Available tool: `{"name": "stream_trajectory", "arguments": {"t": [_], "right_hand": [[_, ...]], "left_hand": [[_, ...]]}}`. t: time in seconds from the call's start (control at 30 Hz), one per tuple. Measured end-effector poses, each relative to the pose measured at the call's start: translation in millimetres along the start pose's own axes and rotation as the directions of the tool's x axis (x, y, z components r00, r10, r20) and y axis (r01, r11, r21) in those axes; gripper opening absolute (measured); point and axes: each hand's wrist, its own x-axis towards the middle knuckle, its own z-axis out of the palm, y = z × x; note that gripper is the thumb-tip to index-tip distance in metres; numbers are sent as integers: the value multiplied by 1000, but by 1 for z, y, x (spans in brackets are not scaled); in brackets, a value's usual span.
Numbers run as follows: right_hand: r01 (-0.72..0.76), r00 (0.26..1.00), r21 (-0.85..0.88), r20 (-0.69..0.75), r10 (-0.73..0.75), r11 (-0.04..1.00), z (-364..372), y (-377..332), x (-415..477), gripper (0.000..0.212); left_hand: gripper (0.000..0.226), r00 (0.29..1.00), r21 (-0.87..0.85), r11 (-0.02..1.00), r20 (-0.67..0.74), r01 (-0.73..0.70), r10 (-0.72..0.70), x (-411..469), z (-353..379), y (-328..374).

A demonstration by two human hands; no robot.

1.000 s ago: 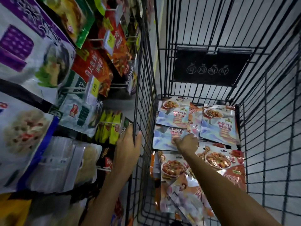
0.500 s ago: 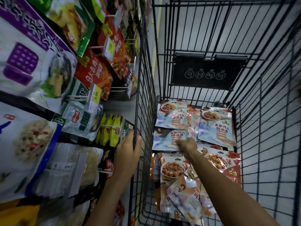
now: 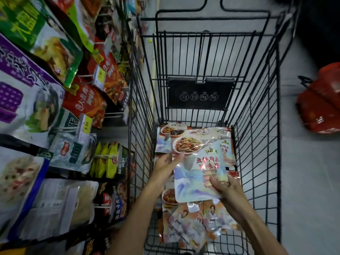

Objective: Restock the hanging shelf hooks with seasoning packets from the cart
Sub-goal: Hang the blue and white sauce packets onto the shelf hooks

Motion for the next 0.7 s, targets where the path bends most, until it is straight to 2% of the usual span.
{"name": "stream_trajectory", "arguments": {"t": [0.03, 0.1, 0.17, 0.27, 0.3, 0.37, 0.43, 0.5, 0.57, 0.63, 0.7], "right_hand": [[3, 1000, -4, 31, -3, 1000, 2, 1, 1, 32], [0, 998, -60, 69, 4, 998, 5, 6, 6, 31], [-2, 997, -202, 79, 18, 979, 5, 9, 19, 32], [54, 997, -432, 67, -28, 900, -8, 6, 57, 40], [86, 996, -463, 29, -81, 882, -15, 3, 73, 36], [128, 959, -546, -144, -243, 828, -29, 0, 112, 25], [24, 876, -725, -317, -364, 688, -43, 0, 152, 33], [-168, 837, -822, -411, -363, 544, -54, 4, 184, 51], [-299, 828, -815, -480, -290, 496, -62, 11, 204, 67], [-379, 806, -789, -539, -246, 484, -65, 15, 213, 79], [-434, 790, -792, -564, -241, 429, -62, 14, 218, 88]], "left_hand": [[33, 995, -111, 990, 57, 83, -77, 7, 1, -5], [46, 982, -207, 963, 116, 170, -148, 19, -1, -17], [40, 974, -246, 946, 143, 210, -179, 33, -2, -29], [36, 976, -269, 939, 91, 214, -196, 55, -5, -41], [37, 981, -275, 942, 65, 192, -181, 64, -7, -44], [30, 990, -267, 954, 11, 135, -137, 81, -8, -49], [24, 993, -258, 960, -31, 106, -118, 95, -9, -54], [27, 993, -247, 965, -49, 91, -106, 107, -12, -57], [35, 993, -244, 966, -62, 80, -98, 116, -18, -59], [37, 990, -230, 970, -91, 84, -108, 121, -24, -59], [33, 988, -210, 974, -107, 83, -107, 123, -32, -60]]}}
